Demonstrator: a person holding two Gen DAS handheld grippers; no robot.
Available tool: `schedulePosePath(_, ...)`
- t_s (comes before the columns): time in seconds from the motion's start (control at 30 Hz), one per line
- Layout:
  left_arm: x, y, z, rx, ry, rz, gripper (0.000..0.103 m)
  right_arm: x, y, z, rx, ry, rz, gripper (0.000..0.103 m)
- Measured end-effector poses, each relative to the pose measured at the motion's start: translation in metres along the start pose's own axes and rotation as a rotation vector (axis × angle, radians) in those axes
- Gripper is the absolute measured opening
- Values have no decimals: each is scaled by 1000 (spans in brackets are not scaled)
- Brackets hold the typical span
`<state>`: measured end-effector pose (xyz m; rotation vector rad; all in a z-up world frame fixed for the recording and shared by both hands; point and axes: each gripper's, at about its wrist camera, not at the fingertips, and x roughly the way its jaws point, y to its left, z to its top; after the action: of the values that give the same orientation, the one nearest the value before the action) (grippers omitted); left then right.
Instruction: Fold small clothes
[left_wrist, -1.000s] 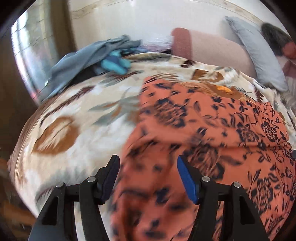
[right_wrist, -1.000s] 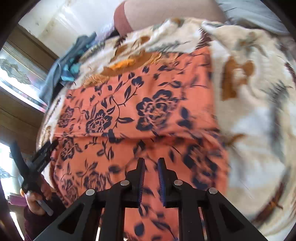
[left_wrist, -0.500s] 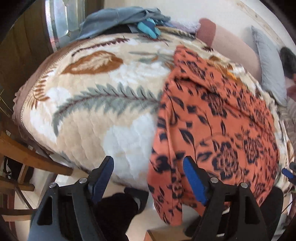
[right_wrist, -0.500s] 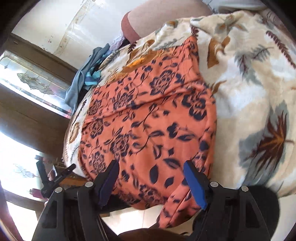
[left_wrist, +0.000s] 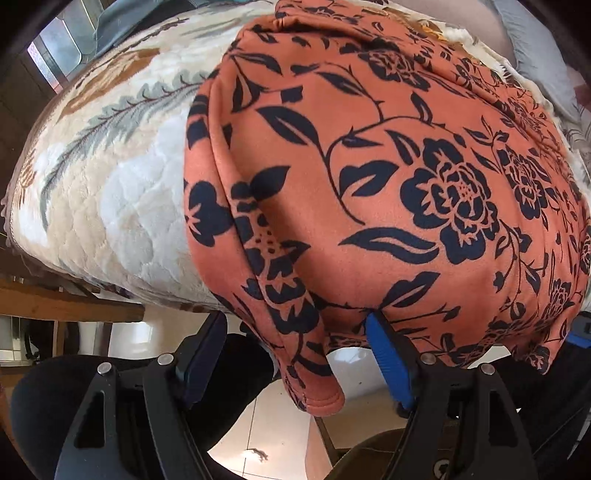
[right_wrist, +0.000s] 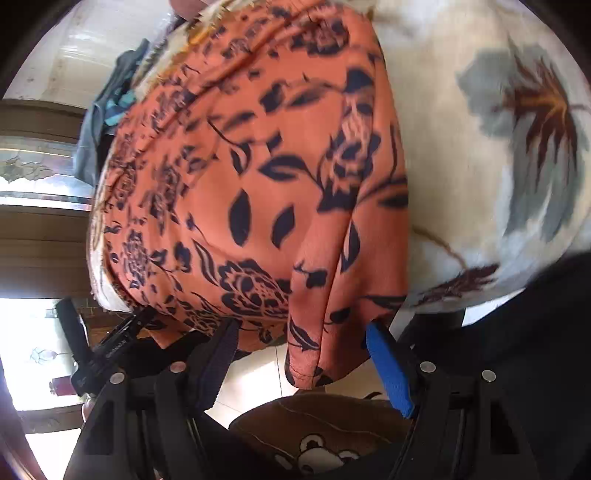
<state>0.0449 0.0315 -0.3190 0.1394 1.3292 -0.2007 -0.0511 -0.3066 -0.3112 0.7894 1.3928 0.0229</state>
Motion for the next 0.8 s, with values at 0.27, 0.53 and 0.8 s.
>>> schedulePosePath(0.27,28,16,-9,-21,83,-29,35,46,-14,-3,53,37,-154,71)
schedulePosePath(0.53,25,32,-17,-47,107,-163,7,20,-35,-17,-36,-25,-108,12)
schedulePosePath(0.8,-28,57,-18,-55,26,-364,7,-54,-27,-25,-127,-143,161,11)
